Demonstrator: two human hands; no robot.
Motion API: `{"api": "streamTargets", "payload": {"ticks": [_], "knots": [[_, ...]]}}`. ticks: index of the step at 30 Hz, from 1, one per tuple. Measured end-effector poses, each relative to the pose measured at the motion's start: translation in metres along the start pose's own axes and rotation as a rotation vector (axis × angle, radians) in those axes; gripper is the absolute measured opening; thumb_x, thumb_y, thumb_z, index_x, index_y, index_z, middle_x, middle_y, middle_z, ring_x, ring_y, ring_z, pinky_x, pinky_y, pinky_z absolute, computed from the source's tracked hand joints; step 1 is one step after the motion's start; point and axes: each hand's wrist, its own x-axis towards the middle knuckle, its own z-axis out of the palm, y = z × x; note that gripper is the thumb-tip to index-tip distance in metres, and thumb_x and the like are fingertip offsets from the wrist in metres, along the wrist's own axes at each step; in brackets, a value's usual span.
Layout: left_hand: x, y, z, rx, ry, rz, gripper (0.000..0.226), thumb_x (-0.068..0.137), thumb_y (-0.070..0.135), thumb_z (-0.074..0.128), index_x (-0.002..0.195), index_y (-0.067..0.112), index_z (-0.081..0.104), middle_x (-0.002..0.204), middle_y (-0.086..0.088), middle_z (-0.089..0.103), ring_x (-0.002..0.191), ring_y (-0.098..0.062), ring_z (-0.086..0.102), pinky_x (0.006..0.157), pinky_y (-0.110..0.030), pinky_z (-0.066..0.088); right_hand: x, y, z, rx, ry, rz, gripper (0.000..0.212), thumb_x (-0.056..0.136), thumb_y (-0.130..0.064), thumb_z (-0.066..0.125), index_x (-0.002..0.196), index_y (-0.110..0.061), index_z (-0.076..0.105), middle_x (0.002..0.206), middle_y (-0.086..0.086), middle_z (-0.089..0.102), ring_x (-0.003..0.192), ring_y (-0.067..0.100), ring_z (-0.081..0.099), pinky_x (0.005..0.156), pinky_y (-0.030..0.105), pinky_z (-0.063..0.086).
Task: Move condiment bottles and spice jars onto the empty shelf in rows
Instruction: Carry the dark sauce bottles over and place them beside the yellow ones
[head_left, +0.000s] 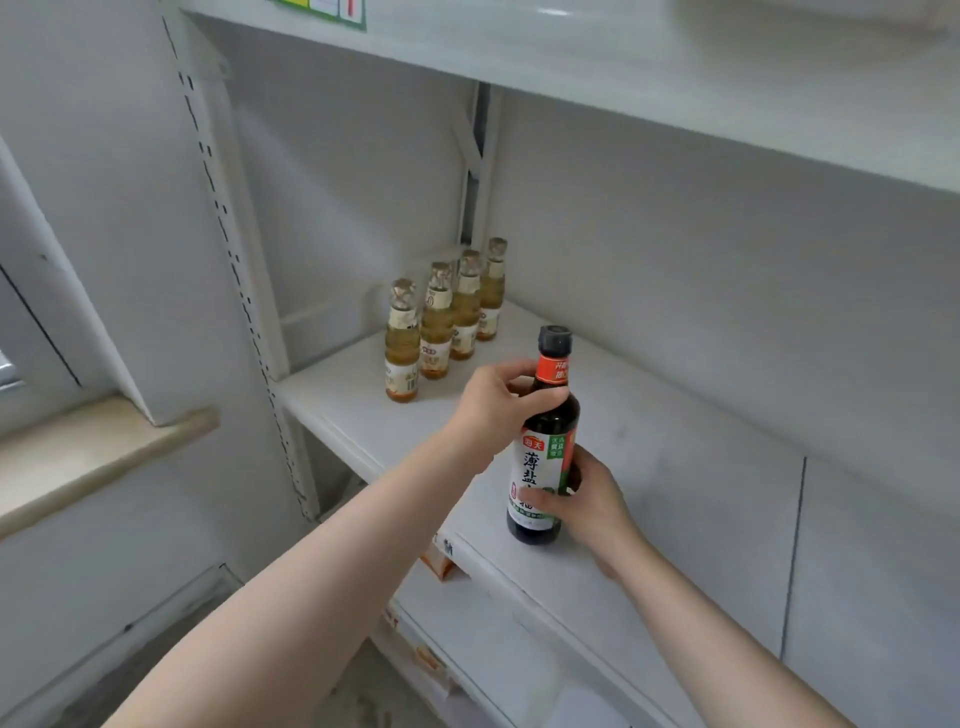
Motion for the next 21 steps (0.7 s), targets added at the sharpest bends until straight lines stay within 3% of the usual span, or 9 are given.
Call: {"api": "streamTargets", "payload": {"ticks": [2,5,8,14,19,21], "knots": [[0.018,-0.002,-0.002,0.080,0.001,0.049,0.030,0.085,0.019,0.069,0.115,0.016,0.066,0.111,-0.007,0.069,0.098,-0.020,0.064,0.081,-0.031,0.052,0.022,0.002,0.002,-0.005,0.042,-0.007,0.052,0.065,-0.014,0.084,0.110,-0.021,0.059,0.104,-0.008,0.069,0.096,0.011,0.064,0.081,0.028,0.053],[0.047,0.000,-0.009,0.130,-0.019,0.100,0.027,0.086,0.016,0.067,0.112,0.015,0.066,0.109,-0.004,0.069,0.091,-0.012,0.062,0.069,-0.019,0.045,0.054,0.001,0.007,-0.023,0.090,-0.025,0.050,0.065,-0.015,0.084,0.107,-0.023,0.058,0.100,-0.008,0.067,0.092,0.011,0.063,0.080,0.028,0.051],[0.078,0.001,-0.017,0.171,-0.050,0.120,0.029,0.086,0.014,0.067,0.114,0.016,0.065,0.107,0.000,0.068,0.088,-0.007,0.059,0.066,-0.015,0.041,0.085,0.001,0.013,-0.013,0.139,-0.028,0.049,0.067,-0.016,0.083,0.107,-0.025,0.057,0.100,-0.010,0.067,0.092,0.011,0.064,0.082,0.030,0.052],[0.146,0.003,-0.034,0.394,-0.066,0.203,0.035,0.082,0.021,0.071,0.117,0.017,0.066,0.113,-0.003,0.070,0.104,-0.018,0.064,0.091,-0.035,0.051,0.148,-0.006,0.027,0.009,0.243,-0.005,0.048,0.068,-0.019,0.082,0.109,-0.024,0.058,0.103,-0.008,0.067,0.095,0.013,0.063,0.082,0.029,0.051],[0.192,0.012,-0.041,0.517,-0.054,0.267,0.035,0.082,0.022,0.070,0.116,0.013,0.067,0.114,-0.006,0.070,0.103,-0.022,0.064,0.089,-0.033,0.050,0.191,-0.017,0.030,0.010,0.337,-0.007,0.045,0.071,-0.017,0.080,0.110,-0.016,0.058,0.100,-0.007,0.064,0.091,0.011,0.059,0.072,0.018,0.044],[0.208,0.014,-0.041,0.521,-0.070,0.282,0.032,0.082,0.019,0.070,0.113,0.010,0.068,0.112,-0.009,0.070,0.101,-0.023,0.064,0.086,-0.030,0.048,0.205,-0.018,0.029,0.013,0.365,-0.003,0.045,0.071,-0.016,0.080,0.110,-0.016,0.058,0.101,-0.005,0.064,0.091,0.012,0.059,0.076,0.020,0.045]]}}
